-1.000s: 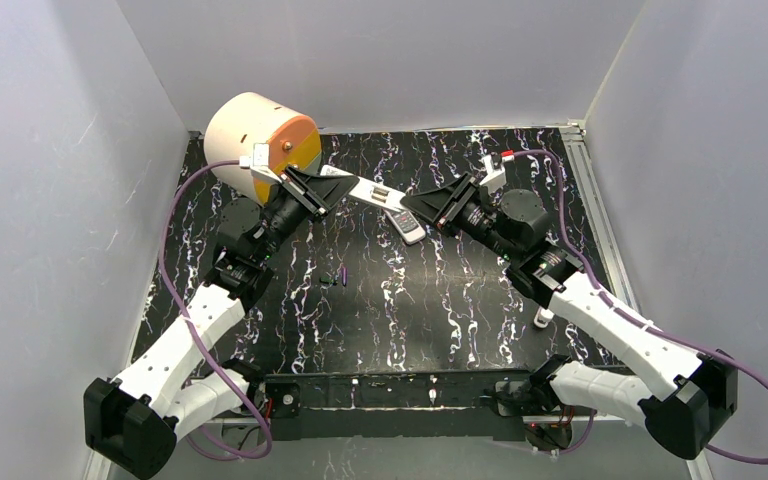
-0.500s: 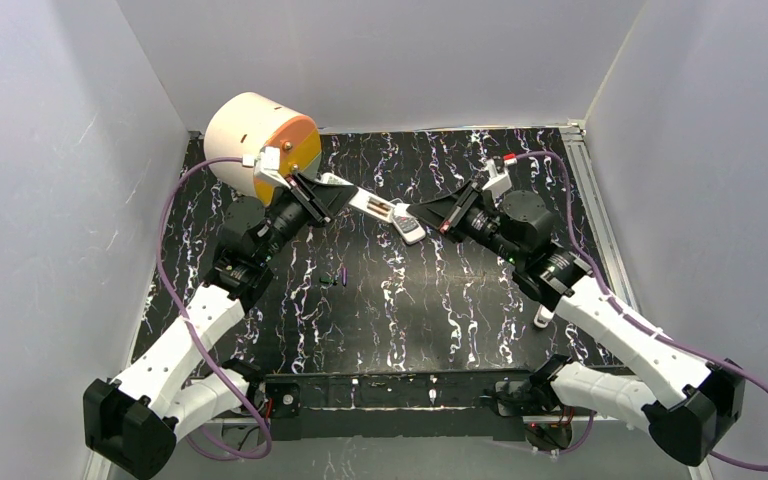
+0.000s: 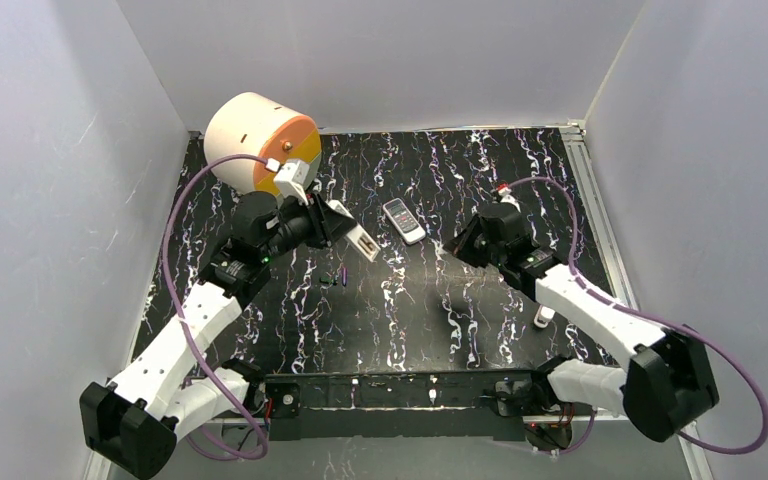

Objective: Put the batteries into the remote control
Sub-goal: Place the battery cover at the center of the board.

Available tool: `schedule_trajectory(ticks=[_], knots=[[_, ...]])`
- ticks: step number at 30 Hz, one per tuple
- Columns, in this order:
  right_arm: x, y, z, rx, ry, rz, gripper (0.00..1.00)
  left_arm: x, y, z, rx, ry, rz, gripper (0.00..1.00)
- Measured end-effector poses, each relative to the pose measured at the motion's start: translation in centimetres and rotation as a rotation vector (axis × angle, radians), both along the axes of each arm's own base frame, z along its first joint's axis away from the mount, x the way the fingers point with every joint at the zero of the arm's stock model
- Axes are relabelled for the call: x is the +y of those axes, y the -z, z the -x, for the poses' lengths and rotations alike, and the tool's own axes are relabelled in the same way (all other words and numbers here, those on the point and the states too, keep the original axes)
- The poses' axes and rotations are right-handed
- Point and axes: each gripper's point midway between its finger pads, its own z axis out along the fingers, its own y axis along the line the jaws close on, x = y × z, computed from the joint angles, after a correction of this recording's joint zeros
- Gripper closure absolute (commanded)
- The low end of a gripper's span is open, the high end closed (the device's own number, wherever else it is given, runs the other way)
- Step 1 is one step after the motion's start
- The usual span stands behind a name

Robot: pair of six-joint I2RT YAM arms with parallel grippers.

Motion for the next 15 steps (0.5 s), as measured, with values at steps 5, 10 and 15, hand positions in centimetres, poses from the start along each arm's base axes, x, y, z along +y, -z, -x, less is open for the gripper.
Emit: schedule_trajectory(ticks=[5,10,15], knots=[[-2.2,6.9,0.1,0.161,-0.035,0.046,0.99,-1.0,1.2,2.8,0.019,0.173,-0.056,1.00],[-2.6,11.7,2.1,0.290,-0.095,-0.009,0.92,-1.3,1.6,4.6,0.032,0.265,-0.071,1.00],[-2.1,11.8,2.2,0.285,-0.131,-0.045,0.38,-1.7,1.2,5.7,0.024,0.324,-0.054,1.00]])
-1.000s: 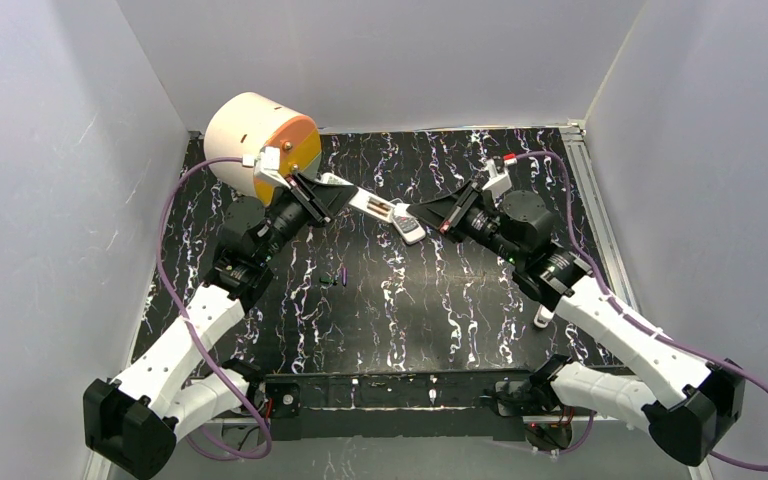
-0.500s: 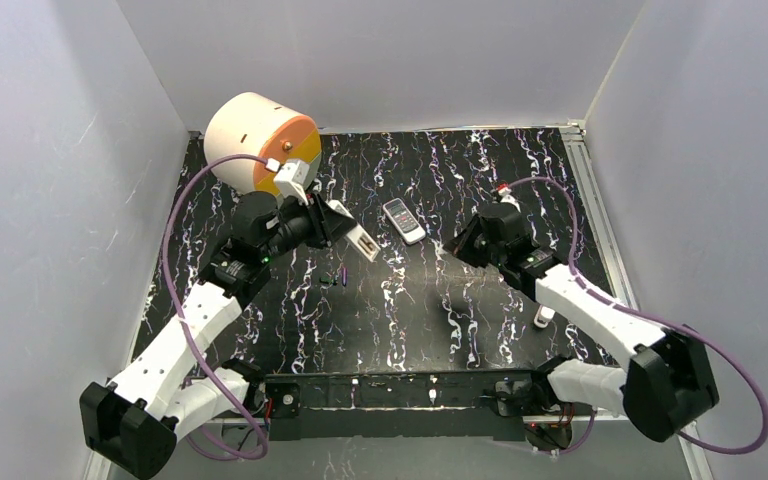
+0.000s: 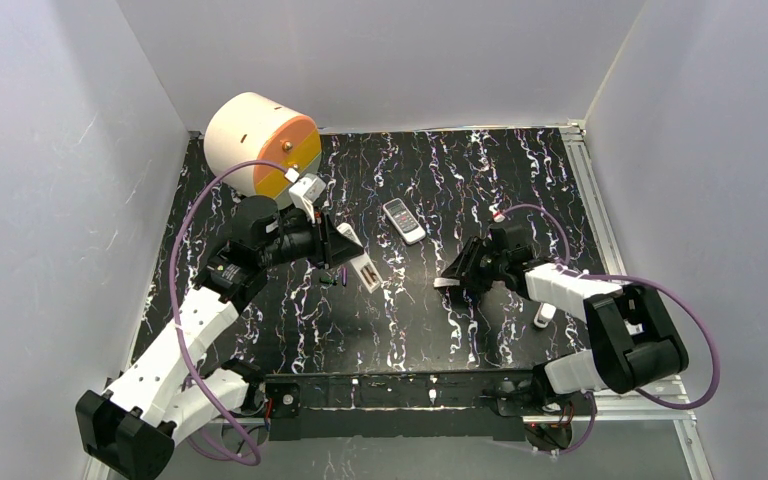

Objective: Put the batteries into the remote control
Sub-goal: Place the battery cover at the center of the board.

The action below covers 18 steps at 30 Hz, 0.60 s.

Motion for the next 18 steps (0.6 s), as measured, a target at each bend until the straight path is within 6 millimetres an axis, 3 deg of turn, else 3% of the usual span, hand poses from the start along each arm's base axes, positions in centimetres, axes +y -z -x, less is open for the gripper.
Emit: schedule_trajectory(ticks=[4,10,14,18], knots=[[-1.0,0.4,0.1,0.002,0.014,0.052,0.22,0.0,0.1,0.2,0.005,0.006,0.000,1.00],[-3.5,-0.6,0.1,-0.016,0.040,0.196,0.18,0.0,0.2,0.3,0.014,0.009,-0.003,1.00],[-2.9,-4.5,0.0,-0.139,-0.029,0.157,0.15,-0.2,0.1,0.7,0.018,0.037,0.006,1.00],[1.1,-10.8,0.8,-0.350,-0.209,-0.059,0.07,-0.6,-0.1,1.5,0.026,0.086,0.021,1.00]])
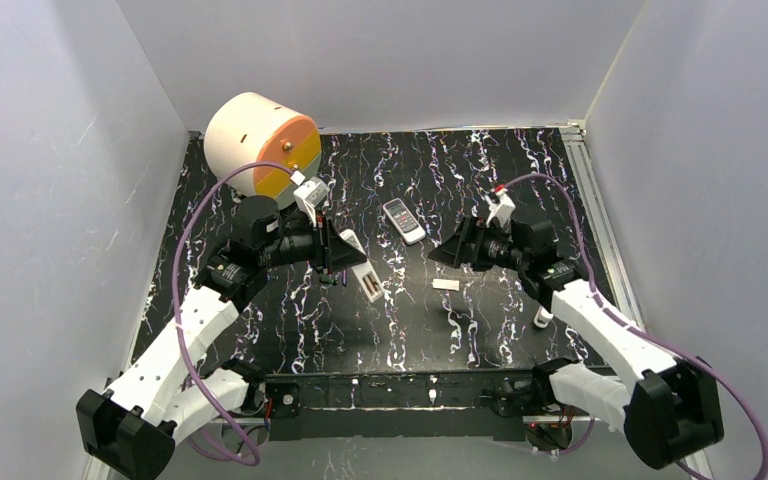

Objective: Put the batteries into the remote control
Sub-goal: Place the battery cover at the center of the board, then adjust the remote control.

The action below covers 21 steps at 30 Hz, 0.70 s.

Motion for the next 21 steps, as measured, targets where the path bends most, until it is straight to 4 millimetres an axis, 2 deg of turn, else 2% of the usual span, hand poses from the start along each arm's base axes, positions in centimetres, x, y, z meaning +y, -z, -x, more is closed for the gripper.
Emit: schedule_trajectory(ticks=[3,6,8,10,13,15,17,21], knots=[[4.0,-5.3,2.8,-0.171,-0.220,-0.151,0.03,-0.4,-0.1,0.8,0.011,0.058,0.017,1.00],[7.4,-9.0,7.1,-0.290,-0.433,-0.257,0.02,-0.9,-0.5,1.7,0.020,0.124,0.039,1.00],[9.0,-10.2,9.6,-0.334,-0.544,-0.303,0.01,-1.2,-0.9,2.2,0.021,0.169,0.057,1.00],[10.3,-10.7,12.0,-0.354,-0.639,-0.327,0.02,-1.5,-1.6,2.7,0.011,0.211,0.079,1.00],[11.4,-10.5,13.4,-0.356,-0.698,-0.330,0.05,-1.7,-2.6,3.5,-0.005,0.265,0.111,1.00],[11.9,-10.2,13.5,-0.350,-0.709,-0.326,0.13,-1.8,-3.2,3.9,-0.009,0.294,0.131,1.00],[12.4,-10.0,13.6,-0.340,-0.713,-0.332,0.25,-1.9,-3.5,4.2,-0.007,0.313,0.144,1.00],[13.5,-11.0,14.1,-0.345,-0.718,-0.387,0.64,-2.0,-4.4,4.6,-0.005,0.325,0.174,0.96]])
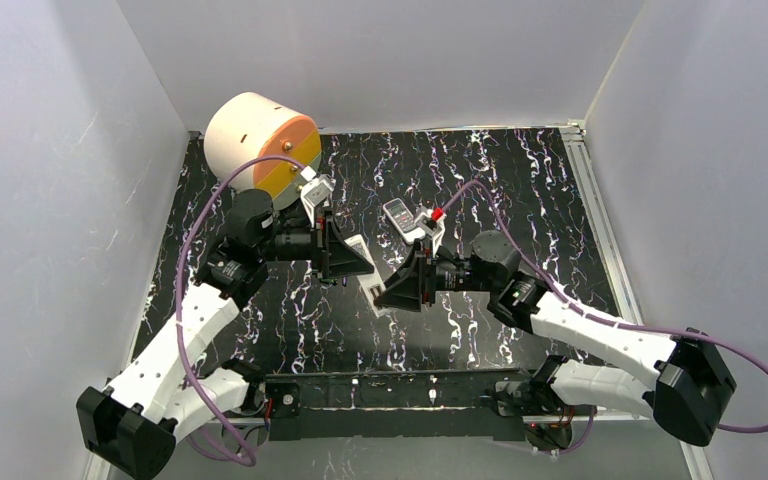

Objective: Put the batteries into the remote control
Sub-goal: Adjust the remote control.

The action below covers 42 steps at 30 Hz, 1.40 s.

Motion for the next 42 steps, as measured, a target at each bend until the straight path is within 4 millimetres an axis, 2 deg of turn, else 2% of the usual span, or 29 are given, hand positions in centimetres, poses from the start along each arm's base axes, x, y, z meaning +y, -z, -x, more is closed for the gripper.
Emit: schedule_trajectory(ticks=[4,9,15,17,19,21,22,25,28,29,30,32,34,37,40,42], knots=[[0.4,-1.4,0.2,0.007,0.010,-0.071,0.83,0.2,-0.9,0.2,0.008,-0.030,0.020,0.89],[0.2,-2.6,-0.1,0.003,0.047,-0.122,0.84,0.3,-1.9,-0.4,0.054,-0.106,0.045,0.65],[0.3,-3.5,-1.0,0.024,0.098,-0.157,0.84,0.6,-3.9,-1.3,0.033,-0.203,0.130,0.54],[0.5,-3.6,-1.1,0.024,0.097,-0.167,0.84,0.7,-4.5,-1.4,0.021,-0.225,0.155,0.47],[0.7,-3.7,-1.2,0.022,0.095,-0.174,0.84,0.8,-5.0,-1.6,0.012,-0.241,0.174,0.45],[1.1,-3.8,-1.5,0.028,0.095,-0.178,0.84,0.8,-5.3,-1.8,0.012,-0.248,0.185,0.50],[1.2,-3.8,-1.6,0.030,0.094,-0.181,0.84,0.8,-5.3,-1.9,0.015,-0.253,0.187,0.58],[1.4,-3.9,-1.6,0.030,0.088,-0.185,0.77,0.6,-5.0,-2.8,0.028,-0.274,0.185,0.98],[1.4,-3.9,-1.6,0.033,0.088,-0.184,0.58,0.6,-4.6,-3.3,0.031,-0.285,0.181,1.00],[1.4,-3.9,-1.7,0.033,0.089,-0.183,0.40,0.6,-4.6,-3.4,0.027,-0.288,0.183,1.00],[1.4,-3.8,-1.8,0.036,0.099,-0.176,0.28,0.6,-4.5,-3.4,0.019,-0.290,0.182,1.00],[1.4,-3.2,-2.3,0.049,0.125,-0.150,0.15,0.7,-4.2,-3.6,0.000,-0.300,0.177,1.00],[1.2,-2.4,-2.8,0.053,0.165,-0.116,0.11,0.9,-3.8,-3.8,-0.031,-0.326,0.168,1.00],[0.5,-1.8,-3.7,0.047,0.240,-0.075,0.12,1.8,-3.1,-4.7,-0.078,-0.405,0.132,1.00],[-0.1,-1.9,-4.7,0.036,0.312,-0.042,0.16,3.6,-1.6,-6.5,-0.119,-0.563,0.044,1.00],[-0.1,-2.0,-5.8,0.037,0.363,-0.012,0.20,5.6,-0.4,-7.9,-0.137,-0.699,-0.044,1.00]])
